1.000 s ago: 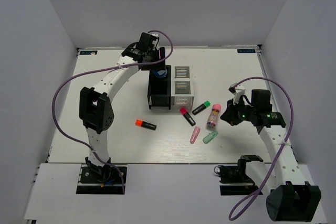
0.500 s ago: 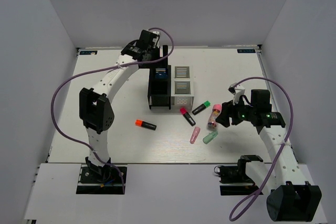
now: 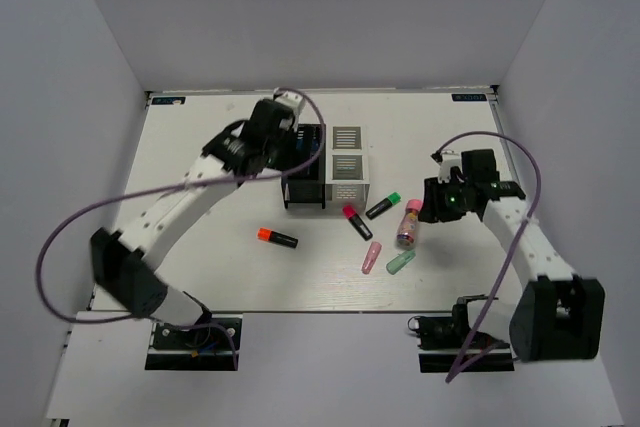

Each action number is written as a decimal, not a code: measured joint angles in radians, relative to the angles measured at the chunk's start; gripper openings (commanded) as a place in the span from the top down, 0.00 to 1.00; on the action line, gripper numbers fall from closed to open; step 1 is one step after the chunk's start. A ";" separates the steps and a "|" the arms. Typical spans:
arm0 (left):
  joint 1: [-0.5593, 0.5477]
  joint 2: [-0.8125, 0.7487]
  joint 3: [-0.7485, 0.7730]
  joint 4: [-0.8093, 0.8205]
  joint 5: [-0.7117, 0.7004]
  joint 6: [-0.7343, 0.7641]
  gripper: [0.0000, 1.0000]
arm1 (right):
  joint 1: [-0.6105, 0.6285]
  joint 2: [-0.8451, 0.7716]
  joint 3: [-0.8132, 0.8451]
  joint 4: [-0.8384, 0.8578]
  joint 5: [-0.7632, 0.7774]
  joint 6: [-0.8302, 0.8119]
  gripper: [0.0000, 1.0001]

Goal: Sort the stationery into containers
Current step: Pick up the stationery from the center of the board.

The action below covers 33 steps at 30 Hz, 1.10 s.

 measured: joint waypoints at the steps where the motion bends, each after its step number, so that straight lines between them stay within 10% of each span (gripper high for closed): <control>1: -0.021 -0.066 -0.065 -0.010 -0.011 0.005 0.06 | 0.004 0.050 0.021 0.005 0.017 0.017 0.41; 13: -0.036 -0.766 -0.775 -0.039 -0.114 -0.021 0.05 | 0.021 0.484 0.326 0.005 0.120 0.249 0.28; 33: -0.034 -0.987 -0.943 -0.130 -0.132 -0.111 0.05 | 0.087 0.658 0.373 -0.079 0.217 0.396 0.27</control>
